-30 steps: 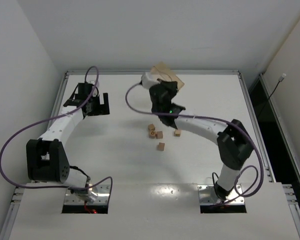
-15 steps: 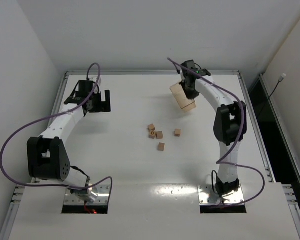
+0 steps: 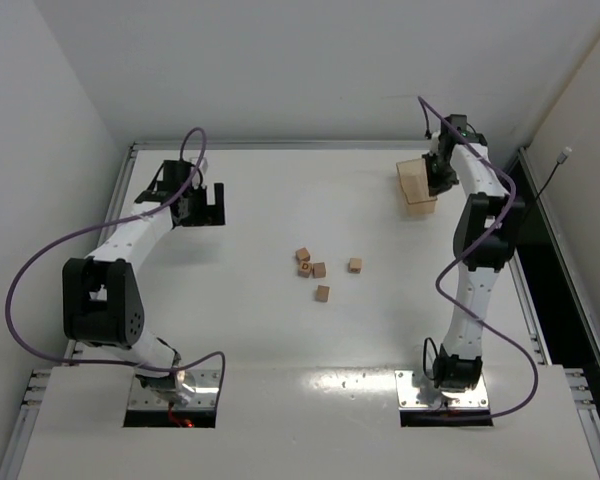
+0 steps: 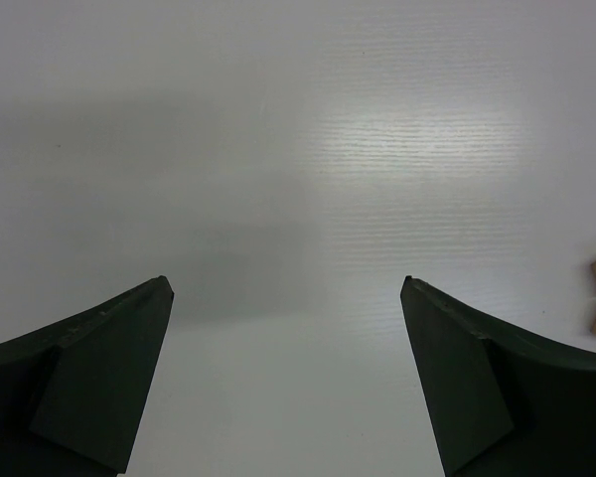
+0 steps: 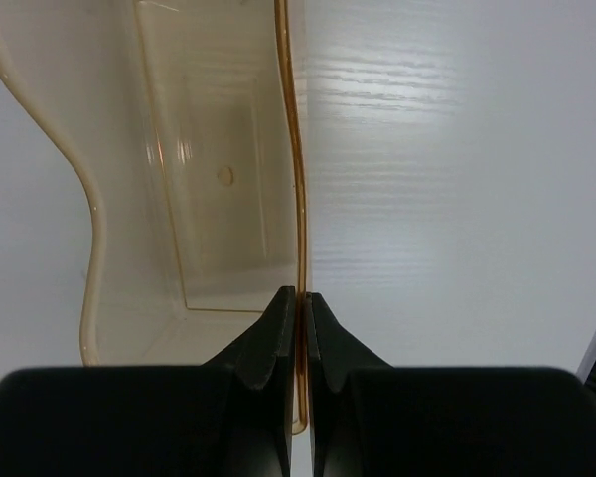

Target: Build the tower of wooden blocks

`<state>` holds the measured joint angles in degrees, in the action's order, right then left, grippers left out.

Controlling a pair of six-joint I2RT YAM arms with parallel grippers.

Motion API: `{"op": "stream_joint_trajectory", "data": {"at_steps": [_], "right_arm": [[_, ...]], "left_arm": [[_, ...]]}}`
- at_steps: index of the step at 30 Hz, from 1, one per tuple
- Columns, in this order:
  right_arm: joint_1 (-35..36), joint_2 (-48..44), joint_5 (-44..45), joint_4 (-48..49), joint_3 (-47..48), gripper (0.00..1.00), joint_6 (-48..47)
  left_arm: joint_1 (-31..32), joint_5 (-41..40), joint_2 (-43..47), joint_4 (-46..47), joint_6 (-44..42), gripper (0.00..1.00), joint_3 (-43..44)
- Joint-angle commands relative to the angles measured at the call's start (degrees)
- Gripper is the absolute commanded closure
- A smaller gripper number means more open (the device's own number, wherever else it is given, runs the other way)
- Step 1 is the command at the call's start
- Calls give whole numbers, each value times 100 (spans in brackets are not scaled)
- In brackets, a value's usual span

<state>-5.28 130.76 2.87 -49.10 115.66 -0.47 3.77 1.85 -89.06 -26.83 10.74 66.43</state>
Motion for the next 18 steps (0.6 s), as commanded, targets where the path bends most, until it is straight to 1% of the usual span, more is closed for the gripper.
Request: {"op": "stream_joint_trajectory", "data": {"at_steps": [1, 7, 17, 18], "right_arm": [[-26, 221, -367, 111, 194, 100, -182], [-412, 345, -559, 357, 141, 100, -384], [-843, 512, -437, 472, 194, 100, -313], [-922, 564, -437, 533, 194, 98, -313]], "left_arm": [[-17, 79, -94, 169, -2, 1, 212], [-17, 141, -147, 169, -2, 1, 159], [-17, 193, -253, 169, -2, 1, 212], [-17, 193, -253, 169, -2, 1, 212]]}}
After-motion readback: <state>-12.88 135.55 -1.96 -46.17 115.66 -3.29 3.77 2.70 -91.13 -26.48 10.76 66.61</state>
